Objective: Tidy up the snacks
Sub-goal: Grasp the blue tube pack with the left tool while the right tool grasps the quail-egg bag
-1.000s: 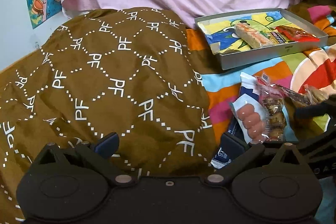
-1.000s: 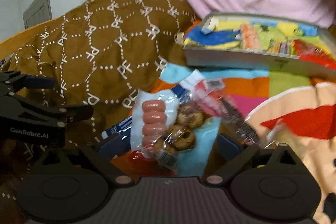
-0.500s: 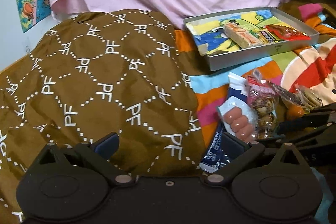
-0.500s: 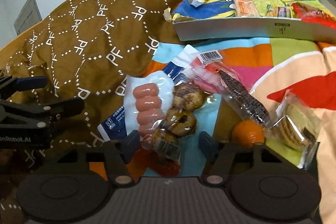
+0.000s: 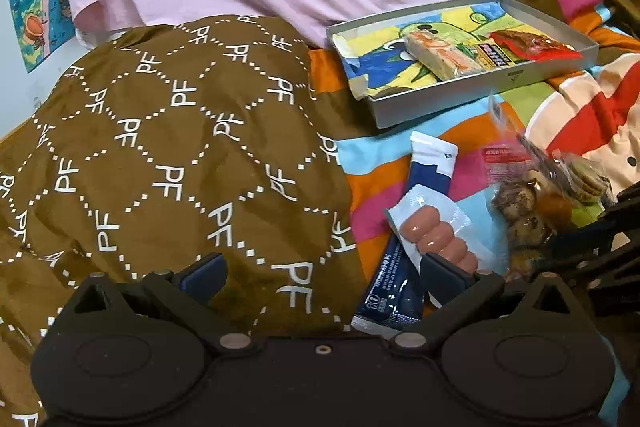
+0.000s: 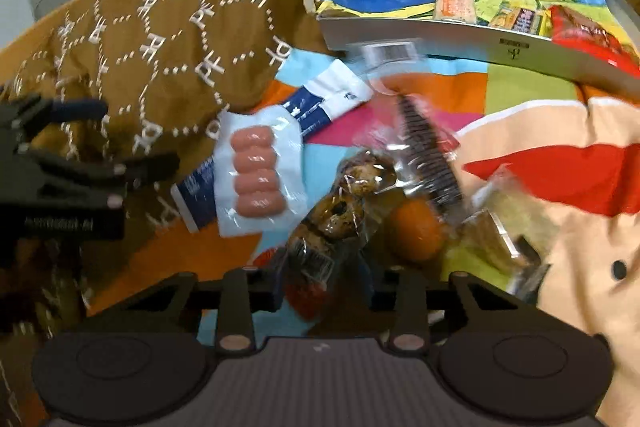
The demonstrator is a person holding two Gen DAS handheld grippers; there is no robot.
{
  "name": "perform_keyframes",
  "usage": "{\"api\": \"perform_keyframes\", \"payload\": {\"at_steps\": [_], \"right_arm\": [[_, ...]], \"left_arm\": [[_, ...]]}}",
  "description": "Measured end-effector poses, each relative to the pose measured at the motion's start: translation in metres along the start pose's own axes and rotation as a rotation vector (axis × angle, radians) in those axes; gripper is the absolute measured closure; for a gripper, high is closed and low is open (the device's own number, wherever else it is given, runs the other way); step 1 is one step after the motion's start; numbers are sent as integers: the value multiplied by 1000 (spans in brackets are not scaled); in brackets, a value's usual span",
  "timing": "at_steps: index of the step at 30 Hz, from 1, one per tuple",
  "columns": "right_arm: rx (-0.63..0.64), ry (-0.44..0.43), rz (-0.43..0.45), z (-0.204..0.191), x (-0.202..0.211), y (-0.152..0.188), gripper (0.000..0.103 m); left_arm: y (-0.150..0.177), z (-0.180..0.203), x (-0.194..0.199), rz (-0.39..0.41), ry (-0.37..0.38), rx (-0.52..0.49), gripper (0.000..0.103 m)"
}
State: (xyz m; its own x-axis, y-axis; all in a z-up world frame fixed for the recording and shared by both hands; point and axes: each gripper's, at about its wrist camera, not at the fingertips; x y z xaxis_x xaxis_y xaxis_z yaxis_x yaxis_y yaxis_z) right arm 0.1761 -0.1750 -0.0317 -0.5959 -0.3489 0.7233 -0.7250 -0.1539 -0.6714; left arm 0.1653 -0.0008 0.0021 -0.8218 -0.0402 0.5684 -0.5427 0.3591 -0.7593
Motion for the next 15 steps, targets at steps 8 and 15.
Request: {"api": "perform_keyframes", "payload": {"at_steps": [8, 15], "right_arm": [[-60, -91, -45, 24, 2, -2, 60], [-195, -171, -68, 37, -9, -5, 54]], "left_arm": [[5, 13, -13, -47, 24, -86, 1], [10, 25, -30, -97, 31, -163, 1]]}}
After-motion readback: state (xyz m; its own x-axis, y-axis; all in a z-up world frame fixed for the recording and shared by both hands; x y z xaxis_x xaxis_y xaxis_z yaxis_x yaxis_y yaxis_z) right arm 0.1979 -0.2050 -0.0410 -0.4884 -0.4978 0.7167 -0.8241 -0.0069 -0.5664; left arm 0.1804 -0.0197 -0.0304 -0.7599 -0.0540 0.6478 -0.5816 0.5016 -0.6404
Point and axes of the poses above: each gripper's, at about its wrist camera, not at the fingertips, and x roughly against the way its jaws point, z to its right, y to its underside, and after that the axes turned 6 degrees about -x, right-handed
